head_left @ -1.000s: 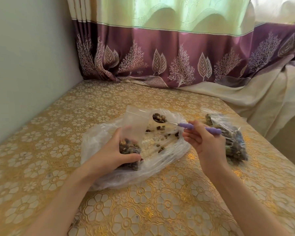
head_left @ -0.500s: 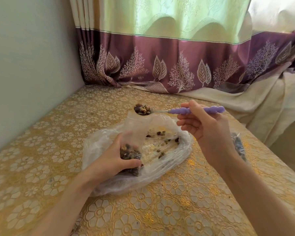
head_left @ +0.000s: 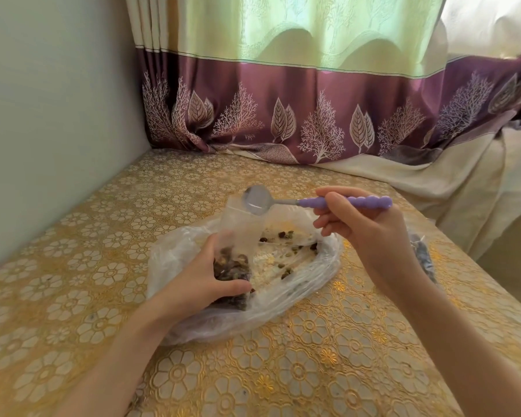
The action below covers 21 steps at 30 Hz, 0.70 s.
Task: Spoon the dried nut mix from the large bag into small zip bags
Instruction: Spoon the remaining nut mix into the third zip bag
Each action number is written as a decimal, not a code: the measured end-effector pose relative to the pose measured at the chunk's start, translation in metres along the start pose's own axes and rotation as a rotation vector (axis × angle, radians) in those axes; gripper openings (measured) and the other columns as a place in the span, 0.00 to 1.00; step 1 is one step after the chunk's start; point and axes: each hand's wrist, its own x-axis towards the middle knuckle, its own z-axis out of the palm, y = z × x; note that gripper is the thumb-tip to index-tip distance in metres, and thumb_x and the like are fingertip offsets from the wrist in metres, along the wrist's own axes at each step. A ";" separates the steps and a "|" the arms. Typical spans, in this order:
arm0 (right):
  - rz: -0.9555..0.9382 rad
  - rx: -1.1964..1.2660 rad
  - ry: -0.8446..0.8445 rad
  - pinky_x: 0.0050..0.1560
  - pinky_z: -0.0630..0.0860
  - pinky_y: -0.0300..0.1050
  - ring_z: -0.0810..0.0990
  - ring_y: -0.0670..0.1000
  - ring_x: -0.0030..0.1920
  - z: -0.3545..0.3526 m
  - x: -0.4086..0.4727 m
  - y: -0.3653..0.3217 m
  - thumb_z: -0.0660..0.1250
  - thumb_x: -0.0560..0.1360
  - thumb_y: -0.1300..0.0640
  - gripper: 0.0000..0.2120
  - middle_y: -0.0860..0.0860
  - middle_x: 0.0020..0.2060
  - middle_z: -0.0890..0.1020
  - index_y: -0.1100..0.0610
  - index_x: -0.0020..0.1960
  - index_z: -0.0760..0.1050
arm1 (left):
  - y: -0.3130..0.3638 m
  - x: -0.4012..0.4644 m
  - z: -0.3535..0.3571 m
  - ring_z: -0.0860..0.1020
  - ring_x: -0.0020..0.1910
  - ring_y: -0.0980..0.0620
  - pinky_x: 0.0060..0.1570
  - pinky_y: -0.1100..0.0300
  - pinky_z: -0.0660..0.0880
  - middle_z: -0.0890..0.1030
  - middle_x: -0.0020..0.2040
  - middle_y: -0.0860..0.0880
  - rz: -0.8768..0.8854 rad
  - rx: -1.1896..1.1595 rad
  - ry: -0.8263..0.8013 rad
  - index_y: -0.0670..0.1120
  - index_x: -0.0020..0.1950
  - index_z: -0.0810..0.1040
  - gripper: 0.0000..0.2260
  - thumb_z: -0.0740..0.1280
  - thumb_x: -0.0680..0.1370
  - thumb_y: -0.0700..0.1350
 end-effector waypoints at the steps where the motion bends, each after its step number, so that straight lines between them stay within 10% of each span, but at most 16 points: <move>1: 0.000 0.023 0.033 0.36 0.78 0.38 0.81 0.50 0.35 -0.002 0.001 0.002 0.64 0.76 0.63 0.06 0.57 0.41 0.85 0.61 0.48 0.80 | 0.000 0.000 0.000 0.75 0.44 0.72 0.39 0.78 0.69 0.71 0.52 0.62 0.002 0.001 0.001 0.59 0.65 0.59 0.36 0.77 0.66 0.45; 15: -0.042 -0.711 0.279 0.34 0.78 0.39 0.80 0.42 0.28 -0.014 -0.003 0.054 0.65 0.77 0.55 0.11 0.42 0.27 0.80 0.58 0.40 0.83 | 0.003 -0.003 0.000 0.75 0.44 0.67 0.36 0.79 0.69 0.69 0.53 0.64 -0.009 -0.019 -0.011 0.65 0.60 0.59 0.33 0.76 0.66 0.48; 21: -0.053 -0.816 0.278 0.42 0.79 0.52 0.81 0.51 0.30 -0.003 0.004 0.055 0.64 0.78 0.52 0.16 0.52 0.29 0.83 0.61 0.39 0.83 | 0.003 -0.002 0.000 0.75 0.45 0.66 0.37 0.78 0.70 0.69 0.53 0.63 -0.004 -0.022 -0.015 0.63 0.63 0.59 0.34 0.76 0.67 0.47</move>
